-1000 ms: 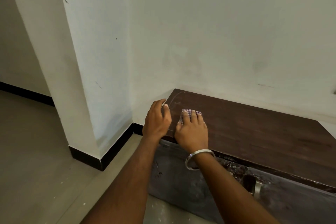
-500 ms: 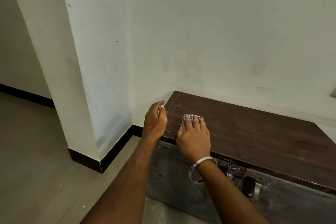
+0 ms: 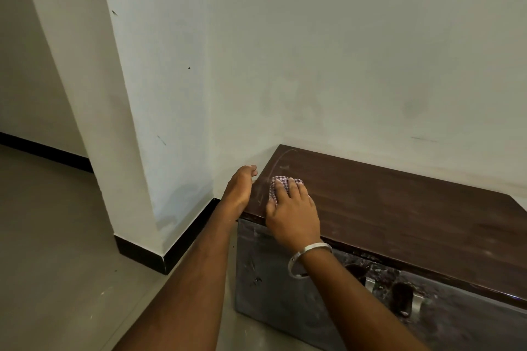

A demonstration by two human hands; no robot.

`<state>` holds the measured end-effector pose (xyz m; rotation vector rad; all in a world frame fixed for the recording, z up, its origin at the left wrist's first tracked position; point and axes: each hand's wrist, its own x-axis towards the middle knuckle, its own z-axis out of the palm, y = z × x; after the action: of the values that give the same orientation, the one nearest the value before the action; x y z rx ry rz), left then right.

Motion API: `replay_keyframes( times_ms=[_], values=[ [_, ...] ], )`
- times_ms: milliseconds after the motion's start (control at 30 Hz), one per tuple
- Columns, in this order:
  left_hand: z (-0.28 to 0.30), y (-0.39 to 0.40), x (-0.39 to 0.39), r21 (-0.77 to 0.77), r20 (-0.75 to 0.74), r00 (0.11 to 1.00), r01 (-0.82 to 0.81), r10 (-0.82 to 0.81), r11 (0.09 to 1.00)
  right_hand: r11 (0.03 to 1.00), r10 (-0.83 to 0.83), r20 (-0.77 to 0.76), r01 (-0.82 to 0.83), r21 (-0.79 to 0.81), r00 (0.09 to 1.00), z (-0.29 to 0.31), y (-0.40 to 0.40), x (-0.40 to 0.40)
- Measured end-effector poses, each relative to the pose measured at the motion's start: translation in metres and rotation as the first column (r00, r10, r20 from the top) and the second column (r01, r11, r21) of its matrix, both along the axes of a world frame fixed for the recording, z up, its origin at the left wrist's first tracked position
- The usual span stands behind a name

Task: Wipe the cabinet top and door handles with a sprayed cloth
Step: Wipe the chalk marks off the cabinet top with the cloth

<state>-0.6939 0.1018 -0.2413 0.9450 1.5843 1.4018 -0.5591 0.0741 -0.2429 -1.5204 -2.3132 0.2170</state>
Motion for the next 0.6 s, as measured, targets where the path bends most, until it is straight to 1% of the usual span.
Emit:
replay_keyframes(
  times_ms=[133,233,400,533,600],
  values=[
    [0.002,-0.004,-0.003,0.022,0.104,0.994,0.036,-0.038,0.999,1.000,-0.013,0.023,0.013,-0.007,1.000,-0.002,0.000,0.017],
    [-0.001,-0.004,-0.005,0.014,0.130,0.991,0.036,-0.037,0.999,1.000,-0.008,0.041,0.007,0.021,0.999,-0.004,0.004,0.016],
    [-0.007,-0.004,-0.003,0.018,0.223,0.975,0.008,-0.012,1.000,0.996,0.090,0.030,-0.091,0.017,0.995,-0.001,0.021,-0.017],
    [-0.011,-0.002,-0.005,0.077,0.314,0.947,0.042,-0.064,0.996,0.991,0.130,0.047,-0.130,0.008,0.990,0.001,0.037,-0.035],
    [-0.013,-0.001,-0.004,0.090,0.332,0.942,0.014,-0.044,0.996,0.989,0.150,0.046,-0.150,0.003,0.988,0.001,0.038,-0.033]
  ],
)
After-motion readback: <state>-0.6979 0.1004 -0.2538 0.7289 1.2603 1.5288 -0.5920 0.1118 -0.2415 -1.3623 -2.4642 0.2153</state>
